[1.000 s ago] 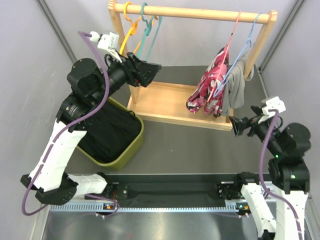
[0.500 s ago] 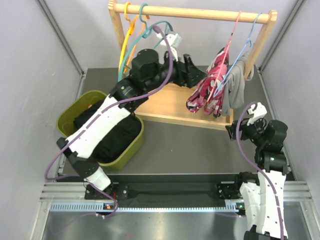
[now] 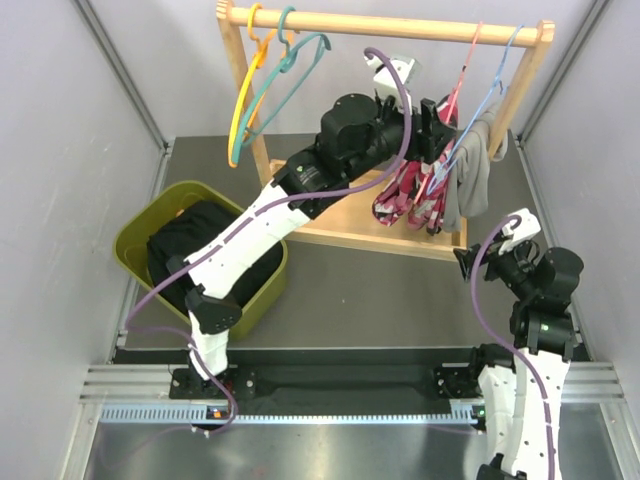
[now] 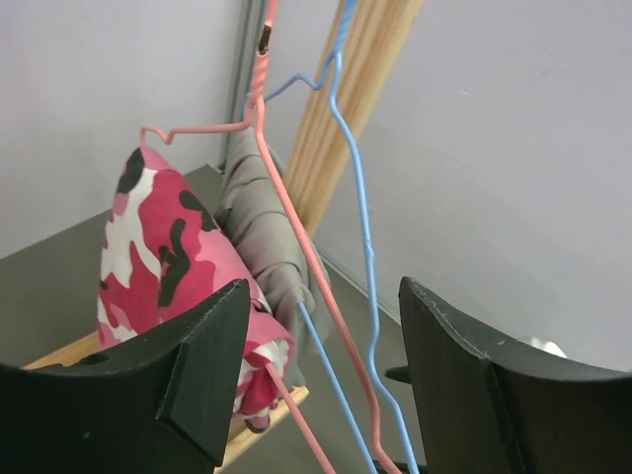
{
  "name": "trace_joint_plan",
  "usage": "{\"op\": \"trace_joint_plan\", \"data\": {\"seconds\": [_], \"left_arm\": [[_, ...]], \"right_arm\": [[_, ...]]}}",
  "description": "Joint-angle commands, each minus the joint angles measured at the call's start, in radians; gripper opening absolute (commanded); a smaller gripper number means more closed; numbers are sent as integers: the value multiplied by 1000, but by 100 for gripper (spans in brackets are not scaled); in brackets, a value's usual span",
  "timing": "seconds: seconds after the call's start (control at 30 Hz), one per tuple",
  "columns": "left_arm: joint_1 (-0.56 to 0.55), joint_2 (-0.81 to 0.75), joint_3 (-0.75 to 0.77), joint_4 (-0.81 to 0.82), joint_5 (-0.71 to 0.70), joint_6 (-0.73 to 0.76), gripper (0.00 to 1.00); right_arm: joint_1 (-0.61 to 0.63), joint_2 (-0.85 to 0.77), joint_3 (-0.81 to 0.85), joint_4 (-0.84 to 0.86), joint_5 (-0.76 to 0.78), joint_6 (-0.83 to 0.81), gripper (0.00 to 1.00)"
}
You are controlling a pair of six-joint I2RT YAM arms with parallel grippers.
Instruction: Remove the trousers from the hanger
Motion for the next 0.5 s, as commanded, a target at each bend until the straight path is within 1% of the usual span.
{"op": "trace_joint_plan", "data": {"seconds": [0.0, 0.07, 0.1, 0.13, 0.27, 0.3, 0.37, 0.4, 0.47], "left_arm": [[-22, 47, 69, 14, -116, 83, 66], [-37, 71, 109, -9, -161, 124, 64], [-48, 91, 118, -15, -175, 138, 61], [-52, 105, 132, -20, -220, 171, 59], [-63, 121, 135, -18, -337, 251, 48], [-63, 125, 135, -15, -353, 290, 45], [-63, 131, 135, -14, -380, 317, 41], [-63, 136, 134, -12, -385, 351, 36], [-63, 144, 132, -17, -387, 365, 1]], "right_arm": [[-25, -20, 18, 74, -39, 13, 90], [-31, -23, 18, 74, -43, 16, 90], [-33, -24, 16, 75, -45, 18, 90], [-33, -26, 16, 75, -45, 19, 90], [-39, -27, 16, 75, -45, 22, 90], [-40, -29, 18, 75, -46, 22, 90], [-42, -30, 18, 77, -48, 24, 90], [-43, -30, 18, 77, -51, 25, 90], [-47, -30, 18, 78, -51, 27, 90]]}}
